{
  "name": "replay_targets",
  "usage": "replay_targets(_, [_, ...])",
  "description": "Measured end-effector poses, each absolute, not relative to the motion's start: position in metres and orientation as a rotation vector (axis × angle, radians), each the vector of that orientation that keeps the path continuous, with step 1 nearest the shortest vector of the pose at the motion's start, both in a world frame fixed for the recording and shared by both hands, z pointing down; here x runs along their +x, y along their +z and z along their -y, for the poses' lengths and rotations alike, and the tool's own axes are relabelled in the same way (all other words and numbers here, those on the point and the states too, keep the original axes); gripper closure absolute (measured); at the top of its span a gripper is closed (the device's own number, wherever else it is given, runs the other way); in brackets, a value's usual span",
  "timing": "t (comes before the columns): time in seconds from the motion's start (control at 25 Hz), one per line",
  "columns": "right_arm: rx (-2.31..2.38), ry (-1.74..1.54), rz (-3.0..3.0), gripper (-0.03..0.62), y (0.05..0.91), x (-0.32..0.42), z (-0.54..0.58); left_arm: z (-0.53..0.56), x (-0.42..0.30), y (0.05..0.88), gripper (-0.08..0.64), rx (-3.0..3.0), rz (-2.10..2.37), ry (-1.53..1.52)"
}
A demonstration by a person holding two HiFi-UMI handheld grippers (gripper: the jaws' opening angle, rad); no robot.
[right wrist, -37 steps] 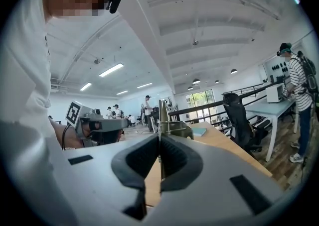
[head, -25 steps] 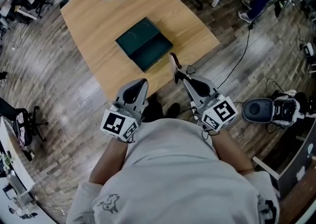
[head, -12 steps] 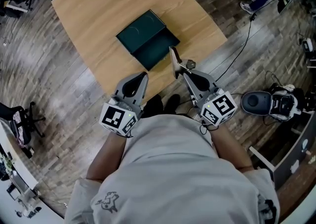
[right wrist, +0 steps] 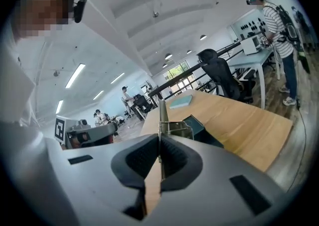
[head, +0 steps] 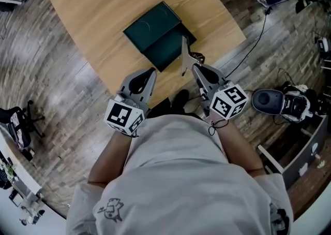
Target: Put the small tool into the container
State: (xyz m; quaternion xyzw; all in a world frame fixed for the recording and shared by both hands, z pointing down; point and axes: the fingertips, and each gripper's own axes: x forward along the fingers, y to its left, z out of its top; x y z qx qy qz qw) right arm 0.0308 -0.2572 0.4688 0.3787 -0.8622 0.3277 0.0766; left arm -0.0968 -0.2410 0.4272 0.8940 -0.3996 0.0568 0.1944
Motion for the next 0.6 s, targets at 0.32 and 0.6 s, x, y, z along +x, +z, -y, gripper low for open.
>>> replay_targets(0.32, [1.204,1.229,2.487,0.583,0.503,0.019,0.283,0.256,-0.108,0.460,0.554,2.456,1.082,0.200])
replay_targets(0.6, [1.280,1.458,2.371,0.583,0.538,0.015,0.300,0.272,-0.113,0.477,0.554,2.437,1.053,0.219])
